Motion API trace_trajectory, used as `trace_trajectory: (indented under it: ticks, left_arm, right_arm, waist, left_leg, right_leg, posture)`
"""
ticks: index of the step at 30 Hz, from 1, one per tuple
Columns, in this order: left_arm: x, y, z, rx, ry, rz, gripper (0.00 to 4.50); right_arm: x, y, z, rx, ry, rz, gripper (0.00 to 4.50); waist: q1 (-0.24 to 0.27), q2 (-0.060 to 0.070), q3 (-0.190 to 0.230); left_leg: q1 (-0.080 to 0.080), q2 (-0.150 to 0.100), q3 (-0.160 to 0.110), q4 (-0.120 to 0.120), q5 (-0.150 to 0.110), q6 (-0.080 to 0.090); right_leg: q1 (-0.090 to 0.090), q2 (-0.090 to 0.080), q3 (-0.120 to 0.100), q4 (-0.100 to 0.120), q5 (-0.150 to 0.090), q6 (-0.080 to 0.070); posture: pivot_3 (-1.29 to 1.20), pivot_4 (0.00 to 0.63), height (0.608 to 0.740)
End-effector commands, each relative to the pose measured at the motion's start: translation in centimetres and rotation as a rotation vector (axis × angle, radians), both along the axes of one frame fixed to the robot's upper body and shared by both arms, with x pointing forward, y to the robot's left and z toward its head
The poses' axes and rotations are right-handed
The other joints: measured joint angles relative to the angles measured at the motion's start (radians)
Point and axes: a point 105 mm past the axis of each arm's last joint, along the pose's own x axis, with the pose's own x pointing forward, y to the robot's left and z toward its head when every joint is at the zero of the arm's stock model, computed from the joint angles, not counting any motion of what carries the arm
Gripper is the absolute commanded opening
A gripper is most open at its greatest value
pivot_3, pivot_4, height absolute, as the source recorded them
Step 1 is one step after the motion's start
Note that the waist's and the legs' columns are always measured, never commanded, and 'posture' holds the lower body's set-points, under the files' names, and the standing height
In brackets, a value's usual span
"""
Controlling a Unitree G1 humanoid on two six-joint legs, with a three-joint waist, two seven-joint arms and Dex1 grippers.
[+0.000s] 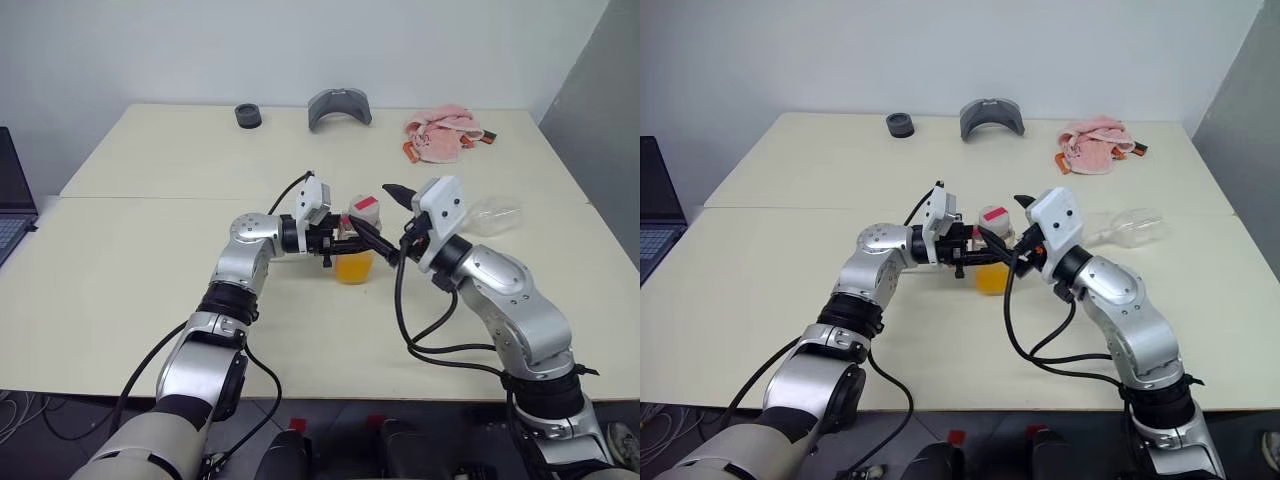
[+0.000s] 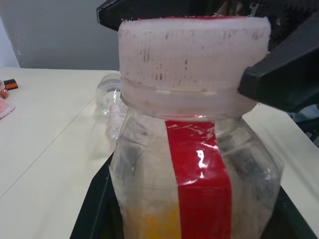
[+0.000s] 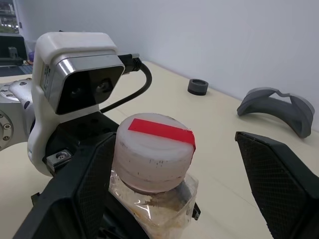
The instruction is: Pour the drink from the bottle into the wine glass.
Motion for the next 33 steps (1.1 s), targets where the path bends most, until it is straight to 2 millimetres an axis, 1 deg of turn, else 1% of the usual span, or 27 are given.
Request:
trace_trajectory:
  ticks: [1, 3, 6, 8, 10, 12, 15, 18, 22, 24, 28, 31, 33]
  left_arm:
    - [-0.1, 0.5, 1.5, -0.030, -0.058, 0.000, 1.69]
    - [-0.1, 0.6, 1.6, -0.030, -0.057, 0.003, 1.69]
    - [-0.1, 0.6, 1.5, -0.027, -0.057, 0.004, 1.69]
    - [0.0, 0.6, 1.5, -0.026, -0.057, 0.004, 1.69]
    - [0.0, 0.6, 1.5, -0.025, -0.057, 0.002, 1.69]
    - [0.0, 0.5, 1.5, -0.024, -0.057, 0.000, 1.69]
    - [-0.1, 0.3, 1.5, -0.022, -0.060, -0.004, 1.69]
    - [-0.1, 0.3, 1.5, -0.023, -0.061, -0.006, 1.69]
    - [0.0, 0.3, 1.6, -0.025, -0.062, -0.003, 1.69]
    - [0.0, 0.3, 1.6, -0.025, -0.062, -0.002, 1.69]
    - [0.0, 0.2, 1.6, -0.023, -0.063, -0.004, 1.69]
    - [0.0, 0.1, 1.6, -0.021, -0.064, -0.008, 1.69]
    - [-0.1, 0.1, 1.5, -0.019, -0.065, -0.011, 1.69]
  right_arm:
    - [0.3, -2.5, 1.5, 0.008, -0.065, -0.094, 4.02]
    - [-0.1, -2.5, 1.3, -0.009, -0.065, -0.073, 4.02]
    - [-1.3, -1.6, 1.4, -0.007, -0.054, 0.009, 4.02]
    - [-1.6, -1.0, 1.5, -0.003, -0.056, 0.036, 4.02]
    - [-1.5, -0.4, 1.8, 0.005, -0.065, 0.037, 4.02]
    - [-0.8, -0.1, 2.1, 0.008, -0.078, 0.016, 4.02]
    - [0.2, 0.1, 2.3, -0.009, -0.104, -0.024, 4.02]
    - [0.6, 0.1, 2.2, -0.027, -0.113, -0.036, 4.02]
    - [0.5, 0.0, 1.9, -0.055, -0.118, -0.029, 4.02]
    - [-0.1, 0.4, 2.0, -0.050, -0.120, 0.005, 4.02]
    - [-0.4, 0.9, 1.9, -0.048, -0.116, 0.035, 4.02]
    - [-0.5, 1.2, 1.9, -0.042, -0.113, 0.046, 4.02]
    - [-0.1, 1.0, 2.0, -0.037, -0.115, 0.020, 4.02]
  waist:
    - [0.000, 0.000, 0.000]
    - [0.000, 0.000, 0.000]
    - [0.000, 0.000, 0.000]
    - [-0.001, 0.000, 0.000]
    - [-0.001, 0.000, 0.000]
    - [-0.001, 0.000, 0.000]
    - [0.000, 0.000, 0.000]
    - [0.000, 0.000, 0.000]
    - [0.000, 0.000, 0.000]
    - [0.000, 0.000, 0.000]
    - [0.000, 0.000, 0.000]
    - [0.000, 0.000, 0.000]
    - [0.000, 0.000, 0.000]
  left_leg:
    - [0.000, 0.000, 0.000, 0.000, 0.000, 0.000]
    - [0.000, 0.000, 0.000, 0.000, 0.000, 0.000]
    - [0.000, 0.000, 0.000, 0.000, 0.000, 0.000]
    - [0.000, 0.000, 0.000, 0.000, 0.000, 0.000]
    - [0.000, 0.000, 0.000, 0.000, 0.000, 0.000]
    - [0.000, 0.000, 0.000, 0.000, 0.000, 0.000]
    - [0.000, 0.000, 0.000, 0.000, 0.000, 0.000]
    - [0.000, 0.000, 0.000, 0.000, 0.000, 0.000]
    - [0.000, 0.000, 0.000, 0.000, 0.000, 0.000]
    - [0.000, 0.000, 0.000, 0.000, 0.000, 0.000]
    - [0.000, 0.000, 0.000, 0.000, 0.000, 0.000]
    - [0.000, 0.000, 0.000, 0.000, 0.000, 0.000]
    - [0.000, 0.000, 0.000, 0.000, 0.000, 0.000]
  right_leg:
    - [0.000, 0.000, 0.000, 0.000, 0.000, 0.000]
    - [0.000, 0.000, 0.000, 0.000, 0.000, 0.000]
    - [0.000, 0.000, 0.000, 0.000, 0.000, 0.000]
    - [0.000, 0.000, 0.000, 0.000, 0.000, 0.000]
    - [0.000, 0.001, 0.000, 0.000, 0.000, 0.000]
    - [0.000, 0.001, 0.000, 0.000, 0.000, 0.000]
    - [0.000, 0.001, 0.000, 0.000, 0.000, 0.000]
    - [0.000, 0.000, 0.000, 0.000, 0.000, 0.000]
    - [0.000, 0.000, 0.000, 0.000, 0.000, 0.000]
    - [0.000, 0.000, 0.000, 0.000, 0.000, 0.000]
    - [0.000, 0.000, 0.000, 0.000, 0.000, 0.000]
    - [0.000, 0.000, 0.000, 0.000, 0.000, 0.000]
    - [0.000, 0.000, 0.000, 0.000, 0.000, 0.000]
  posture:
    - [0.00, 0.150, 0.740]
    - [0.00, 0.150, 0.740]
    - [0.00, 0.150, 0.740]
    - [0.00, 0.150, 0.740]
    - [0.00, 0.150, 0.740]
    - [0.00, 0.150, 0.740]
    - [0.00, 0.150, 0.740]
    - [0.00, 0.150, 0.740]
    - [0.00, 0.150, 0.740]
    - [0.00, 0.150, 0.740]
    - [0.00, 0.150, 0.740]
    - [0.00, 0.150, 0.740]
    - [0.00, 0.150, 0.740]
